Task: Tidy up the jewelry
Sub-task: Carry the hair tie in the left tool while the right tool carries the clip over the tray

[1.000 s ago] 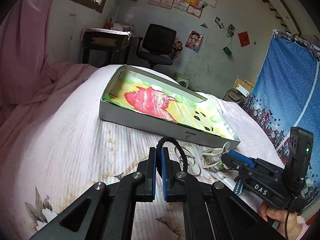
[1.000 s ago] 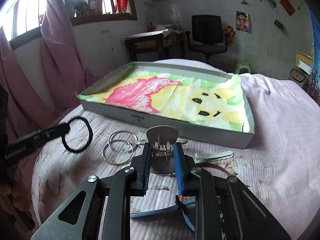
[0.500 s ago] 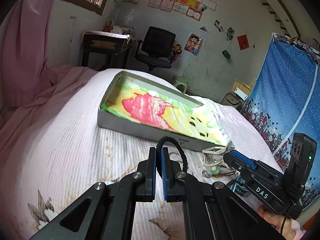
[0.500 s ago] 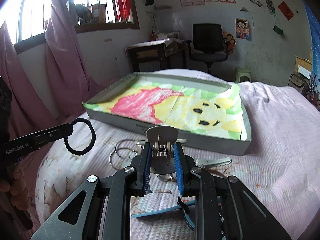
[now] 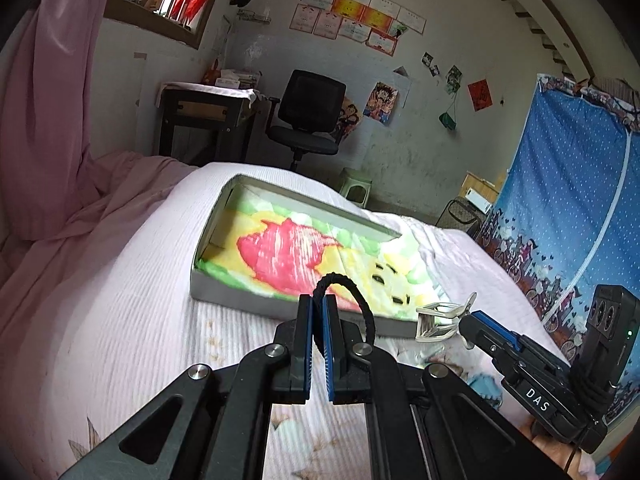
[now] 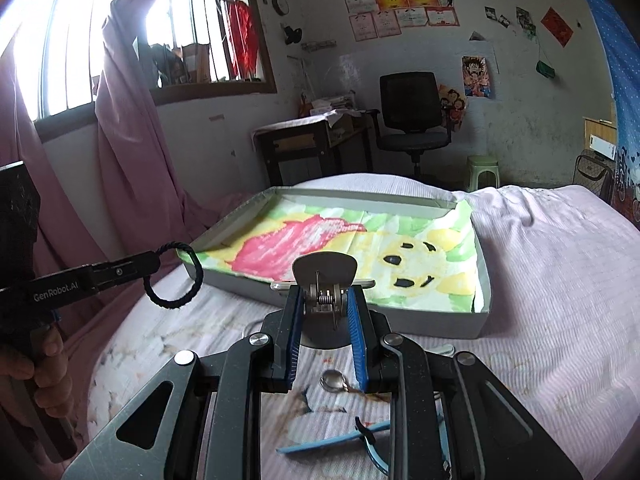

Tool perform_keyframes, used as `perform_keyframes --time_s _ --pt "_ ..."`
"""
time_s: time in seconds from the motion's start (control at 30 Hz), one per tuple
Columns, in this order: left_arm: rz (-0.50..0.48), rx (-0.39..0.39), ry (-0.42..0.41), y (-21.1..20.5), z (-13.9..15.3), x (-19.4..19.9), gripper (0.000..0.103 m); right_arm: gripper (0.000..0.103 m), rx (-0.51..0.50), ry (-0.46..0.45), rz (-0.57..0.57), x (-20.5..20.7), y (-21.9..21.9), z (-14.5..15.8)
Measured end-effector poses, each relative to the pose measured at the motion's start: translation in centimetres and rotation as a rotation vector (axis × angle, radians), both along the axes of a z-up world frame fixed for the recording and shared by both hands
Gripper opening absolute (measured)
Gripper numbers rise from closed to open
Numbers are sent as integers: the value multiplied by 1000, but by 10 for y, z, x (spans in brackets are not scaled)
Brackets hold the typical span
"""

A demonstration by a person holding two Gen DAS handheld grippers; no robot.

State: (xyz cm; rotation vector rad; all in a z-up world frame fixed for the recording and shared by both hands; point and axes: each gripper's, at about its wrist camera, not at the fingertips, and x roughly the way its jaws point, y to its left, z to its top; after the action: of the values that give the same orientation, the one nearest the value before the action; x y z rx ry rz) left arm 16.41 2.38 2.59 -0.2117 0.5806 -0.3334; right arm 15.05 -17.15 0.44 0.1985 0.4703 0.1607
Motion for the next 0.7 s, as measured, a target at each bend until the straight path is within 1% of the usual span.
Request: perform_keyframes --time_s 0.13,0.2,0.33,0.47,0.7 --pt "14 -11 -23 0 13 16 5 20 9 -16 12 14 3 14" --pt "21 2 -34 0 18 28 5 20 9 -26 19 25 6 19" --pt "50 36 -33 4 21 56 5 20 12 -21 34 61 14 27" --pt "71 74 -13 9 15 81 5 20 39 21 29 95 20 19" --pt "81 139 46 7 -4 119 5 20 74 102 0 131 24 -5"
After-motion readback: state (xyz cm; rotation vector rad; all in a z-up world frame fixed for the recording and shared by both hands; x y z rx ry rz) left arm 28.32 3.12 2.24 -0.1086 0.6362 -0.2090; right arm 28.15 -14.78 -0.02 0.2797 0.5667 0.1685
